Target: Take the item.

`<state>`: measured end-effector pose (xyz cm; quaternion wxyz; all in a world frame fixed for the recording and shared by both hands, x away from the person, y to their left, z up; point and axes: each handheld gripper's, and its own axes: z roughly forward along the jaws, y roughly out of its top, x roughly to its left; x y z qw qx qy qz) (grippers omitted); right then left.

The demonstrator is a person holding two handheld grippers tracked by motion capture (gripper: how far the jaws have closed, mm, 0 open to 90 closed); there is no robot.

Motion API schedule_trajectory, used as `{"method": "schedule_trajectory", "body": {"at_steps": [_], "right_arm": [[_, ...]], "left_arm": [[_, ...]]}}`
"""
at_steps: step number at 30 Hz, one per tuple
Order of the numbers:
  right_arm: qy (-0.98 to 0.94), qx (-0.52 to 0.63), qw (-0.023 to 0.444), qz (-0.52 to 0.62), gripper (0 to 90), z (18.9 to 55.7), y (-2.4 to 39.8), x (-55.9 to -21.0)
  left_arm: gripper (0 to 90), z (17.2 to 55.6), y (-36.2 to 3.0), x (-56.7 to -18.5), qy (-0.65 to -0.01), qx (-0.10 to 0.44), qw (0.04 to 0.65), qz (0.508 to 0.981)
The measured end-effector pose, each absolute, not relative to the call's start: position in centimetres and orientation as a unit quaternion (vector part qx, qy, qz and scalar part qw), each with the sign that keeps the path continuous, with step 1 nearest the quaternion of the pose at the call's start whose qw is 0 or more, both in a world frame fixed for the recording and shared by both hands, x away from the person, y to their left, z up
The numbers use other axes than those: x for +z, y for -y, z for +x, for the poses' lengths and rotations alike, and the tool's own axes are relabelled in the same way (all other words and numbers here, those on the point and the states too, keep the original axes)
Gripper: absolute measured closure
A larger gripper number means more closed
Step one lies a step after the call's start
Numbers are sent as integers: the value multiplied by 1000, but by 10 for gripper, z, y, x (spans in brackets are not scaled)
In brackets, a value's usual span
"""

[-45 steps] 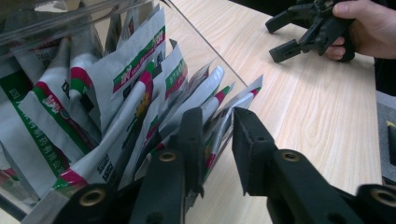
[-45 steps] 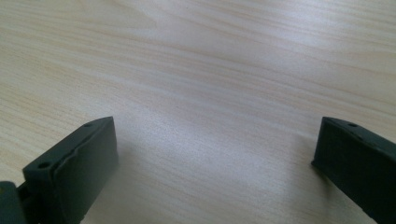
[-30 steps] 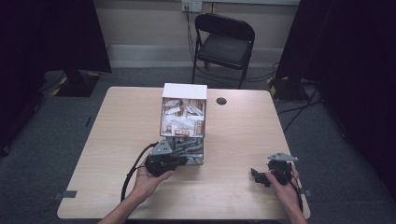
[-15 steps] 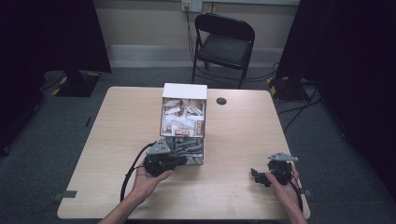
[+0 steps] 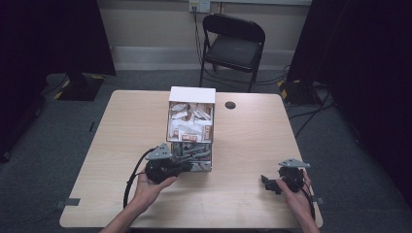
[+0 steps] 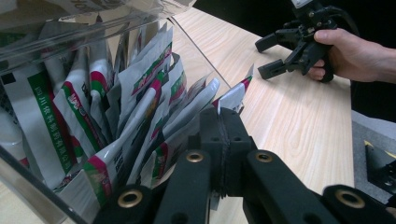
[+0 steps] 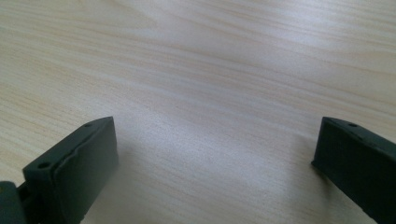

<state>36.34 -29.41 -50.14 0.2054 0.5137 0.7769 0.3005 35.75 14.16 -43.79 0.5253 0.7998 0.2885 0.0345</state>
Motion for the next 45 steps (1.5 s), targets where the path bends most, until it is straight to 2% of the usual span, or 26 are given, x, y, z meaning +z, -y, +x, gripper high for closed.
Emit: {"method": "schedule_trajectory", "body": {"at_steps": [45], "right_arm": [[-778, 301, 204, 513, 0, 363, 294, -501]], "left_arm": [[900, 349, -158, -413, -281, 10, 564, 776]]}}
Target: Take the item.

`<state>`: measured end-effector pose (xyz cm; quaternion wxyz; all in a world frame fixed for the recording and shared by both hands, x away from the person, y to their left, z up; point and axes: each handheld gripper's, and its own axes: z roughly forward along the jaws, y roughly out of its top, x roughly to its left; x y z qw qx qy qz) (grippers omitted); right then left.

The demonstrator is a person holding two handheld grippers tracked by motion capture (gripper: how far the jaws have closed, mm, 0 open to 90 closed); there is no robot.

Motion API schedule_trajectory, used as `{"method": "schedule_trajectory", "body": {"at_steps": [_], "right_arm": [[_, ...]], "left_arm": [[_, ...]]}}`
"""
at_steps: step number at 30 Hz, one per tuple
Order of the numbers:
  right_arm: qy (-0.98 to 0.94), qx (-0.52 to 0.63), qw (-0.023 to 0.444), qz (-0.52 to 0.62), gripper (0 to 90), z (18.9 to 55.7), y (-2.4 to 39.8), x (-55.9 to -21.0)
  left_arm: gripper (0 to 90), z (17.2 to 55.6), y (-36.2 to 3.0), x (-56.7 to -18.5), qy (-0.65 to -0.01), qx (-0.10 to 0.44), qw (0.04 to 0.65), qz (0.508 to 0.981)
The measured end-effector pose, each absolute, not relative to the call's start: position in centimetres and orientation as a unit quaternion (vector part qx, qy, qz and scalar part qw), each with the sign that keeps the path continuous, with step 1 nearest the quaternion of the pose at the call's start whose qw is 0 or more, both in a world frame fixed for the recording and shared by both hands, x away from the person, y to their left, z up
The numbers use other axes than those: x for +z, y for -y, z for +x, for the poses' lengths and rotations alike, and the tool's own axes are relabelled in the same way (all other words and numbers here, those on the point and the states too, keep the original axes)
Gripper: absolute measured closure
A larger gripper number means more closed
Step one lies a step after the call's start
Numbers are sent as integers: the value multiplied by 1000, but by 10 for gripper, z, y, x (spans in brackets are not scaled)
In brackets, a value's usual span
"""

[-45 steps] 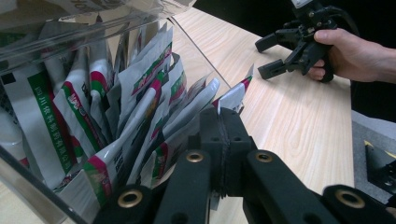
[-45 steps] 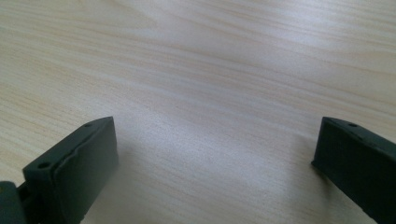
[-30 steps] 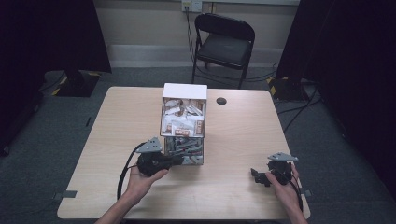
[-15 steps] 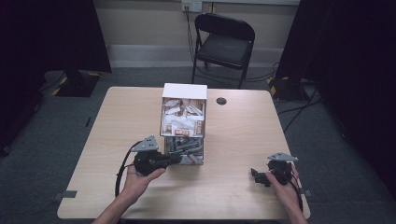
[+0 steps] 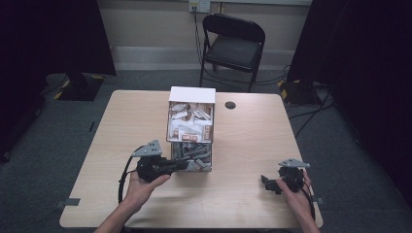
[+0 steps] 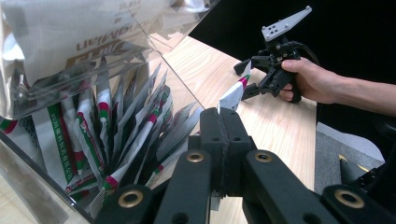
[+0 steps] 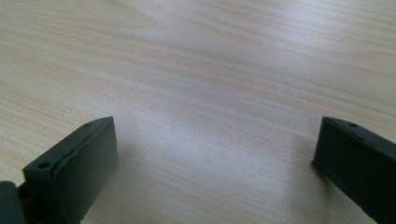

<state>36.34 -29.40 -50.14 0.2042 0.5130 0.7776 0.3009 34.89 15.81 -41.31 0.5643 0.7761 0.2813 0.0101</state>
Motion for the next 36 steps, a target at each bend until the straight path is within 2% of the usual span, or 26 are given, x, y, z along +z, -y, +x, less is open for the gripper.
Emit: {"method": "schedule_trajectory", "body": {"at_steps": [13, 36], "right_arm": [[-778, 301, 205, 512, 0, 364, 294, -501], [-778, 301, 205, 512, 0, 364, 294, -501]], "left_arm": [[900, 345, -157, -405, -266, 10, 550, 791], [900, 336, -188, -389, -283, 17, 576, 767]]}}
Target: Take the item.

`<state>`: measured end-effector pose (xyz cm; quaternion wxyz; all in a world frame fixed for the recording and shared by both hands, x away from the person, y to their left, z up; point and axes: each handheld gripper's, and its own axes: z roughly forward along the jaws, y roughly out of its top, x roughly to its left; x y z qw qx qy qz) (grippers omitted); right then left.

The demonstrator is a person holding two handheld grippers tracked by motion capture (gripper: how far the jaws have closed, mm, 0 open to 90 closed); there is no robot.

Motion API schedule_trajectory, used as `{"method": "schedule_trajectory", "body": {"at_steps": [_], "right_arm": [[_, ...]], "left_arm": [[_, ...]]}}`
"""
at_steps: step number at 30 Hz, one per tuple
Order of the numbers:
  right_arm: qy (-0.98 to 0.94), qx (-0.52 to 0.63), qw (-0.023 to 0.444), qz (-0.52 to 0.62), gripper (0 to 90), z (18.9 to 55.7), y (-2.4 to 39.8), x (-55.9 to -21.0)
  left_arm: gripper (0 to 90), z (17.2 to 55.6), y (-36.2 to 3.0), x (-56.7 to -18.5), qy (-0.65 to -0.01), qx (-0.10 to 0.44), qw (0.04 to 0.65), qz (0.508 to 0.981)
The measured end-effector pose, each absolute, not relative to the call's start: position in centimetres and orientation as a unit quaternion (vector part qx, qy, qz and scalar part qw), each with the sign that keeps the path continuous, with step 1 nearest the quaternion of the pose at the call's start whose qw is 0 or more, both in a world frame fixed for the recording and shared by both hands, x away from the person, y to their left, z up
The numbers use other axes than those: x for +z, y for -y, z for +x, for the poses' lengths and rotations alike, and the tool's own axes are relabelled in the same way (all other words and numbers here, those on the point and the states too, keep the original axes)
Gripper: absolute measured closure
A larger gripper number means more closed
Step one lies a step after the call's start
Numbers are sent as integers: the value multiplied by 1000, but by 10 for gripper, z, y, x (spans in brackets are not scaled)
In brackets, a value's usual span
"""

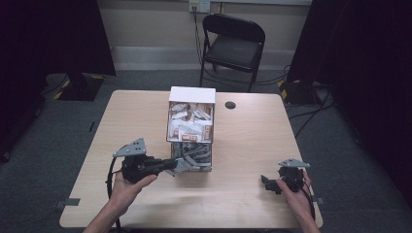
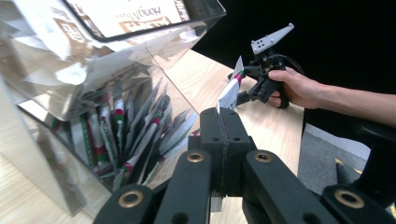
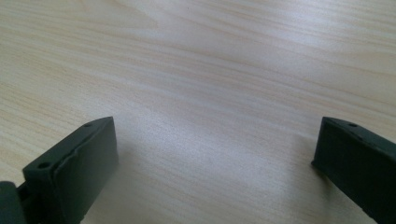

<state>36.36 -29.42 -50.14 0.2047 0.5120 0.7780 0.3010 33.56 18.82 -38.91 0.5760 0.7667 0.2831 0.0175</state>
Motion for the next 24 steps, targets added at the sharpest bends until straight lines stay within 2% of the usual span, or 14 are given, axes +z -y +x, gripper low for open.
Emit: {"method": "schedule_trajectory", "body": {"at_steps": [7, 12, 24], "right_arm": [[-778, 301, 205, 512, 0, 364, 294, -501], [-778, 301, 205, 512, 0, 364, 294, -501], [-778, 301, 205, 512, 0, 364, 294, -501]], "left_arm": [[900, 333, -190, -382, -278, 25, 566, 776], [900, 331, -200, -377, -286, 33, 583, 759], [900, 326, -221, -379, -303, 42, 568, 764]]}}
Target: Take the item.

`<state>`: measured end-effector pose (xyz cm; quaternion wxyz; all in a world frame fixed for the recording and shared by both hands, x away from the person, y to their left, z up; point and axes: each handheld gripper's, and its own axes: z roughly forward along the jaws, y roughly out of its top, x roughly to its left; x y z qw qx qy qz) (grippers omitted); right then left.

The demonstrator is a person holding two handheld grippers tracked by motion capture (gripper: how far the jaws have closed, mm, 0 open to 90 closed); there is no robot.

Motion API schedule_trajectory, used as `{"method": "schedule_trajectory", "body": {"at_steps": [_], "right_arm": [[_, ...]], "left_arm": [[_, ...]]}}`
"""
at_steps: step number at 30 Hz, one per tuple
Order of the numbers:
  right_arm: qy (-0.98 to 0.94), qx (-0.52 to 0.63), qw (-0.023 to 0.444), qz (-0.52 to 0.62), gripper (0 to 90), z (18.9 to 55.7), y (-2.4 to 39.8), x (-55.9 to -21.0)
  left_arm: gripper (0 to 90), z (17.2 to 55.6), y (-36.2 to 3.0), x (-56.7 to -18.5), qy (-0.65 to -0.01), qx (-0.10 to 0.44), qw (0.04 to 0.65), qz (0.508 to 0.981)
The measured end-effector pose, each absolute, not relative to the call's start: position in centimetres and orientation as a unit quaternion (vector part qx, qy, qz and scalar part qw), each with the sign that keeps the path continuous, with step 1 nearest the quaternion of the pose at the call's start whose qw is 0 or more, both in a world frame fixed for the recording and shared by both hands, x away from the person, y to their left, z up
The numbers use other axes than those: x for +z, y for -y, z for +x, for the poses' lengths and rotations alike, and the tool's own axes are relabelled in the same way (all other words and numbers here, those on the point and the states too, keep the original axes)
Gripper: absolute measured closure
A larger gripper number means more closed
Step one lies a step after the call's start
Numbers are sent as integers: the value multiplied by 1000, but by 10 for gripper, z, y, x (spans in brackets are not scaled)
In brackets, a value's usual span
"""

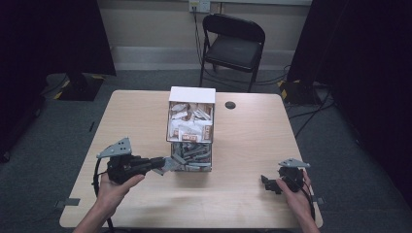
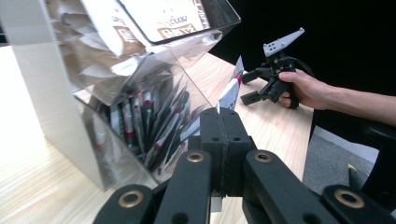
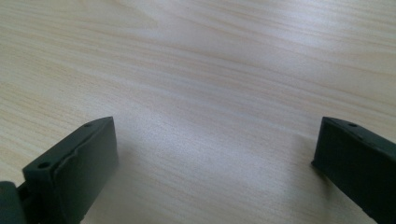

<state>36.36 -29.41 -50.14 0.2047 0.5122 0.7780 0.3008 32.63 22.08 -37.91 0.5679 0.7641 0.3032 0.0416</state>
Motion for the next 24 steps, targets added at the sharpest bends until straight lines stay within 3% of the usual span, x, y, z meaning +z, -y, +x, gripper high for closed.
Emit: {"method": "schedule_trajectory", "body": {"at_steps": [24], "right_arm": [[-778, 301, 205, 512, 0, 364, 294, -501]], "left_arm": [[900, 334, -265, -377, -350, 71, 563, 745]]}}
